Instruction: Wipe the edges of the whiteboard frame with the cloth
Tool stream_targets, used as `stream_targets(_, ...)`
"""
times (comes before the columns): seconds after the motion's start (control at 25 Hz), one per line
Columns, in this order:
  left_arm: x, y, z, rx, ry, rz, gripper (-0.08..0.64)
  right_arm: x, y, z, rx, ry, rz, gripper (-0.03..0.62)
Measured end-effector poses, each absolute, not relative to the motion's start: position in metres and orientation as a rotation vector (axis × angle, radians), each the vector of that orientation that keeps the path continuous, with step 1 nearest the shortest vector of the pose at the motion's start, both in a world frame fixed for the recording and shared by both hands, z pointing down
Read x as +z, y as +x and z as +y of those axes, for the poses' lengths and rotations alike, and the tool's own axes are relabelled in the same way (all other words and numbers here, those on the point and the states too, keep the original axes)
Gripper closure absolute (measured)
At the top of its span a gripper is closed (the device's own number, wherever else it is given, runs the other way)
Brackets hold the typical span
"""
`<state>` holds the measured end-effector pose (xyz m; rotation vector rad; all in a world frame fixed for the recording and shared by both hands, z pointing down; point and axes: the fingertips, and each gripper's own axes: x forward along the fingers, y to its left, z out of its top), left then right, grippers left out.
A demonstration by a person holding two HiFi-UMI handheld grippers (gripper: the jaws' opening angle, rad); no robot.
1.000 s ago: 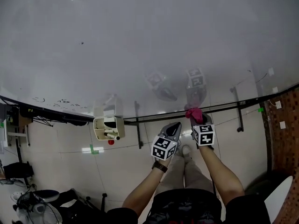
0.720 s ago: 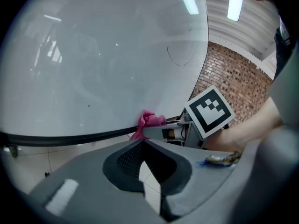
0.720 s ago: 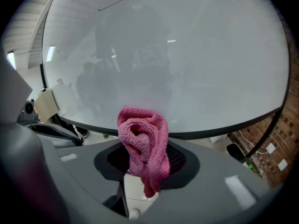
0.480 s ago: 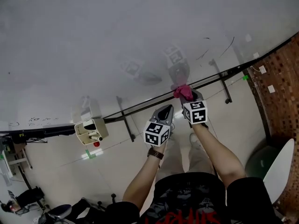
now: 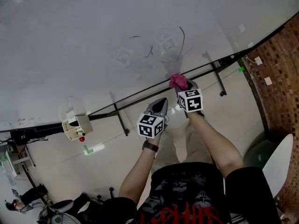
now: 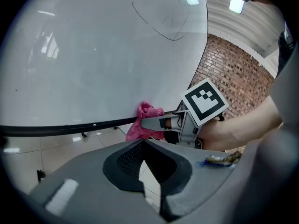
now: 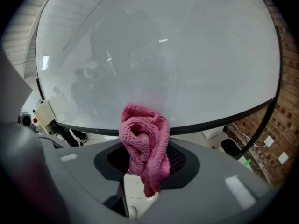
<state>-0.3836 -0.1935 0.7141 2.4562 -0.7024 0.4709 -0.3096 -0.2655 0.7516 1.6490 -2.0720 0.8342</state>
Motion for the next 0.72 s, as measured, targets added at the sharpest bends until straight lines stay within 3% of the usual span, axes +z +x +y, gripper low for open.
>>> stream_targets(0.36,0.716,-0.296,-0.168,0.491,2.401,-0.788,0.558,0.747,-0.24,-0.269,0.788,1.437,-2.163,0.443)
stream_targets(0.72,0.712,-0.284,-0.153,0.43,2.338,-0.852,0.558,0.749,-0.207,-0.278,0.81,1.252,-2.172,0.445)
